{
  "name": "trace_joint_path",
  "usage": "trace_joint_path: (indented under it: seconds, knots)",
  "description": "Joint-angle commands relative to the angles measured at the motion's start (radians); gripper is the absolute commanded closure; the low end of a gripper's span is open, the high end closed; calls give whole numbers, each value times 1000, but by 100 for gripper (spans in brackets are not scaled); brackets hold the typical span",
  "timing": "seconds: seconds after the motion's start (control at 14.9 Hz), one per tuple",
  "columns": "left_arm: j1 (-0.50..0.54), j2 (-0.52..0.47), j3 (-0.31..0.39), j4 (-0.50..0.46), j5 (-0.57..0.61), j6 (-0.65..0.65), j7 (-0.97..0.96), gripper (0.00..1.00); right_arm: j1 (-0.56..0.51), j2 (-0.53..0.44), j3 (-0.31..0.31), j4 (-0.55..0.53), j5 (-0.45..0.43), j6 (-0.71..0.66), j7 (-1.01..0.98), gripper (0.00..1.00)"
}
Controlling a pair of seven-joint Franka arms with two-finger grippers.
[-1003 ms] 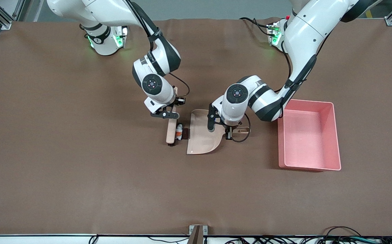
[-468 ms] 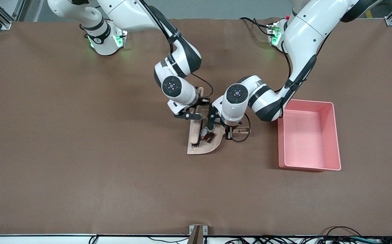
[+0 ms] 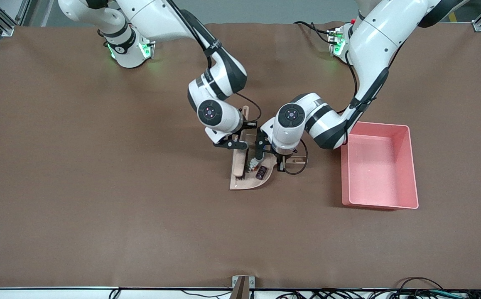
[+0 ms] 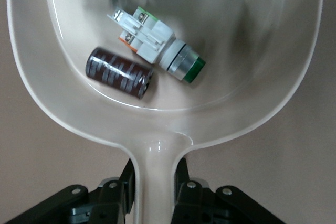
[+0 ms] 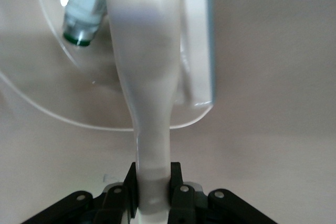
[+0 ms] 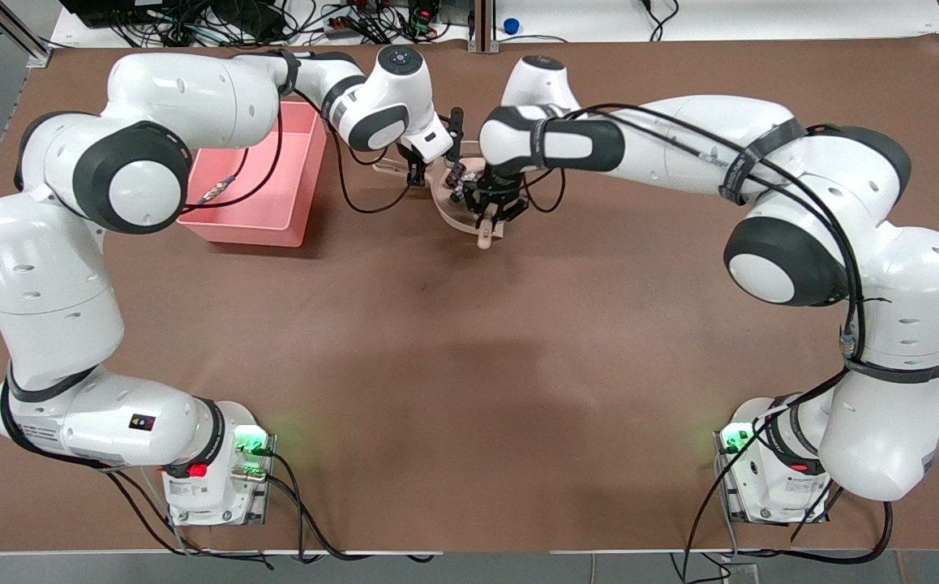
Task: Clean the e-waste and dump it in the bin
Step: 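Sweep the capacitor and switch into the dustpan with the right gripper's brush, then carry the dustpan to the bin with the left gripper while the right withdraws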
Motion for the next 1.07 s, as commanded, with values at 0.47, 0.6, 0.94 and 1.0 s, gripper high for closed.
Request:
trace_joint_path:
  seconds: [0.47,0.6,0.94,1.0]
  knots:
    - [48,-18,-49,15,21,85,-12,100,-92,-294,-81,-321,-130,-25,-54,100]
    - [87,-41,-75,13,20,79,13,100,-119,-321,-121,-407,-259,-15,-82,100]
    - [354,-67,-253,5,20,1,96,100,-282,-486,-135,-639,-376,37,-284,100]
    - [424,-71,-304,5,20,-20,117,100,-311,-509,-135,-670,-423,37,-295,100]
